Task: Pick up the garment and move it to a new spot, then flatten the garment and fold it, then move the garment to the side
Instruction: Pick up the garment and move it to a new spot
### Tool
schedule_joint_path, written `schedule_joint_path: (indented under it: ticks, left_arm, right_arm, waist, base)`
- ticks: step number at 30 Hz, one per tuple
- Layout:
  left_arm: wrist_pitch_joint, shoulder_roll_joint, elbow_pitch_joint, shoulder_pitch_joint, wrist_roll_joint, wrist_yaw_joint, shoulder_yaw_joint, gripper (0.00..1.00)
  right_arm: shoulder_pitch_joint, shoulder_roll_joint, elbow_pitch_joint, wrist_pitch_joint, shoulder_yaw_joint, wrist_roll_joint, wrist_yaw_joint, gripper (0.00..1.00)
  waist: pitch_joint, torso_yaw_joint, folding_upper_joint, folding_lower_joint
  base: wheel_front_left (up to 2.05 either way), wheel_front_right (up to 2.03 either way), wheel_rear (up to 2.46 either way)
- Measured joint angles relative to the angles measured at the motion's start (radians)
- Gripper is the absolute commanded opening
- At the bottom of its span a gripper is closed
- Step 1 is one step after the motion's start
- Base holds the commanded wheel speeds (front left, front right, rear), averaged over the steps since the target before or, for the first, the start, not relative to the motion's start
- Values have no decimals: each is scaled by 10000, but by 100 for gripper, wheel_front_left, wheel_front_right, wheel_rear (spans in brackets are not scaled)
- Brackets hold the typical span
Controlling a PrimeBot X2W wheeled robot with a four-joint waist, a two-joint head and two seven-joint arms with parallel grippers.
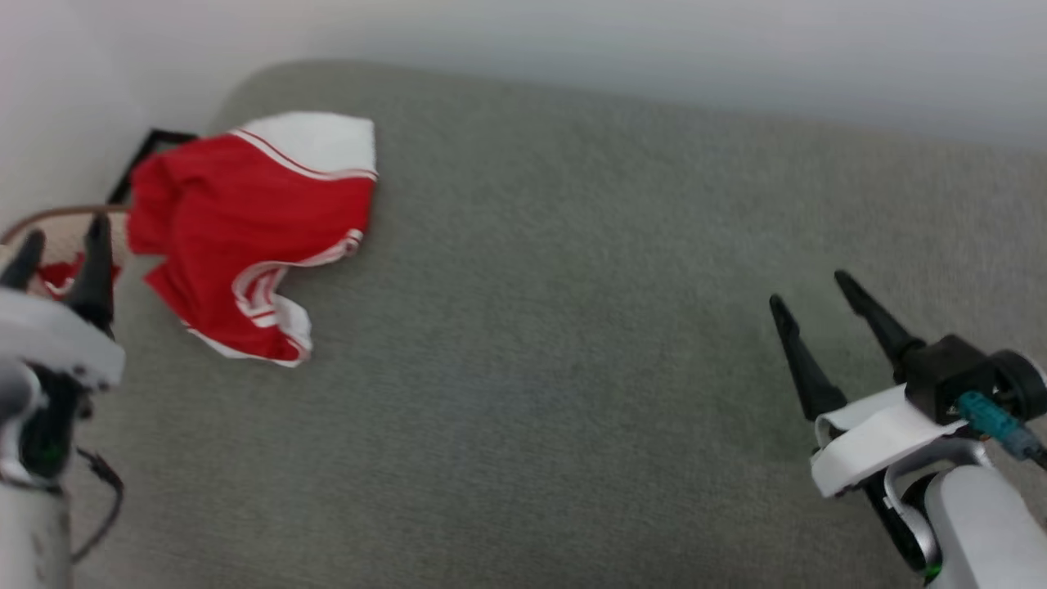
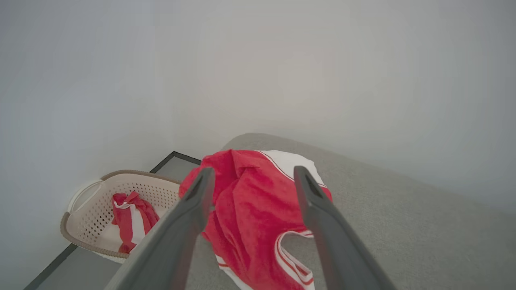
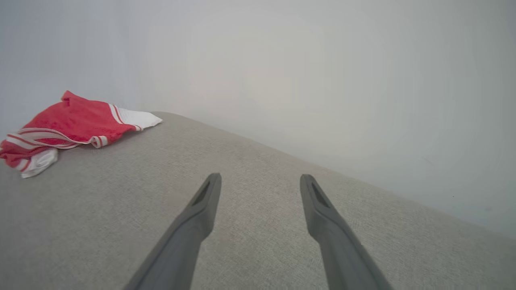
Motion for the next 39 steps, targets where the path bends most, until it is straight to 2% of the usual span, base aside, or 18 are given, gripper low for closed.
schedule_joint_path:
  ticks: [4, 10, 16, 22, 29, 30, 32, 39]
  left_arm:
    - [581, 476, 723, -1031, -190, -40, -201, 100]
    - [1285, 1195, 2702, -2434, -345, -61, -784, 100]
    - [1848, 1492, 4589, -3675, -318, -90, -1375, 100]
    - [2546, 1546, 6042, -4604, -384, -98, -1931, 100]
    - [2874, 1720, 7020, -5414, -474, -100, -2441, 100]
    - [2842, 1726, 7122, -5479, -533, -100, -2472, 95]
    - [2778, 1724, 7273, -5576, -658, -100, -2560, 0]
    - [2084, 1745, 7530, -5552, -926, -96, -2984, 0]
  right_arm:
    - [-185, -104, -314, 94, -94, -52, 0, 100]
    - [-467, -167, -690, 184, -234, -113, 0, 100]
    - [-658, -171, -963, 249, -293, -190, 0, 100]
    - [-784, -184, -1202, 353, -347, -240, 0, 100]
    - [-863, -167, -1421, 483, -364, -330, 0, 100]
    - [-879, -173, -1429, 483, -362, -330, 0, 100]
    - [-927, -188, -1427, 495, -357, -332, 0, 100]
    - [-947, -127, -1283, 430, -355, -374, 0, 100]
  waist:
    - [706, -301, 0, 0]
    - [1738, -745, 0, -1]
    - [2673, -1132, 0, 0]
    - [3419, -1423, 0, 0]
    - [3950, -1641, 0, 0]
    - [3985, -1658, 0, 0]
    - [3990, -1678, 0, 0]
    - [3600, -1611, 0, -1]
  base:
    - [0, 0, 0]
    - [0, 0, 0]
    - [0, 0, 0]
    - [0, 0, 0]
    - [0, 0, 0]
    - [0, 0, 0]
    - [0, 0, 0]
    - [0, 0, 0]
